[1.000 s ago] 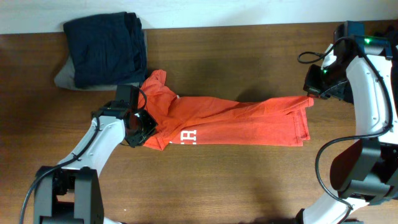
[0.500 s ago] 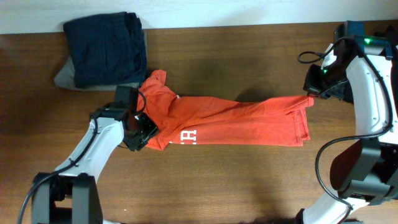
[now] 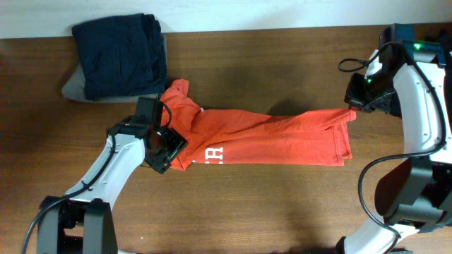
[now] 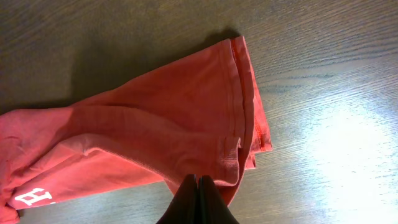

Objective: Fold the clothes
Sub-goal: 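Grasp the left end of the red T-shirt with the left gripper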

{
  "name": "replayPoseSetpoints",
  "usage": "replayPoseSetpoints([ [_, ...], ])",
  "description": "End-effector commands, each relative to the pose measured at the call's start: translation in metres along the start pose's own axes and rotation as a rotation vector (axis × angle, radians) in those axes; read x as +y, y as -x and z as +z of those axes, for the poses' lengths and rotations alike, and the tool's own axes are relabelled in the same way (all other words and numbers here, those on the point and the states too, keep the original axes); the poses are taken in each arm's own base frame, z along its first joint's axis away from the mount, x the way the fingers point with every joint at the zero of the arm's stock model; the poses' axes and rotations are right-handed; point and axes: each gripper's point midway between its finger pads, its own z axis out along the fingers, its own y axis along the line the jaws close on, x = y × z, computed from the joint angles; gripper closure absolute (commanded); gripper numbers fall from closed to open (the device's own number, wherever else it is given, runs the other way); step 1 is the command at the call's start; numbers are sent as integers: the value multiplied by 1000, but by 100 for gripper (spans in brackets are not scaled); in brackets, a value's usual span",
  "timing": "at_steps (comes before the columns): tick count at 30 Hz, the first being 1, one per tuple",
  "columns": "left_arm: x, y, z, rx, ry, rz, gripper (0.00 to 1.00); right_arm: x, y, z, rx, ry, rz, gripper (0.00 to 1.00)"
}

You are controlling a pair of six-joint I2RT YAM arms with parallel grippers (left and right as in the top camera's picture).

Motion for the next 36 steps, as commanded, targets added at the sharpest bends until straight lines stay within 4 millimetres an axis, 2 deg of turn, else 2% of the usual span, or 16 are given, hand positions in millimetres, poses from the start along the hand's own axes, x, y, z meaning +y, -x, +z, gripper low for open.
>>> replayPoseSetpoints([
  [1,-7,5,-5,-30,-20,-15,32,0,0,-7,-18,9,8,96],
  [8,-6,7,-4,-40,-16,-16,32,0,0,-7,-18,9,8,96],
  [18,-2,5,15,-13,22,-63,33,0,0,-7,-18,9,8,96],
  [23,-6,9,17,-26,6,-72,33,0,1,-7,-18,8,8,96],
  [25,-5,12,17,-43,12,-71,38,0,1,-7,-19,8,8,96],
  [32,-4,12,16,-45,18,-69,72,0,1,-7,-19,9,8,96],
  [36,-6,9,16,-26,6,-33,98,0,1,-7,-21,10,8,96],
])
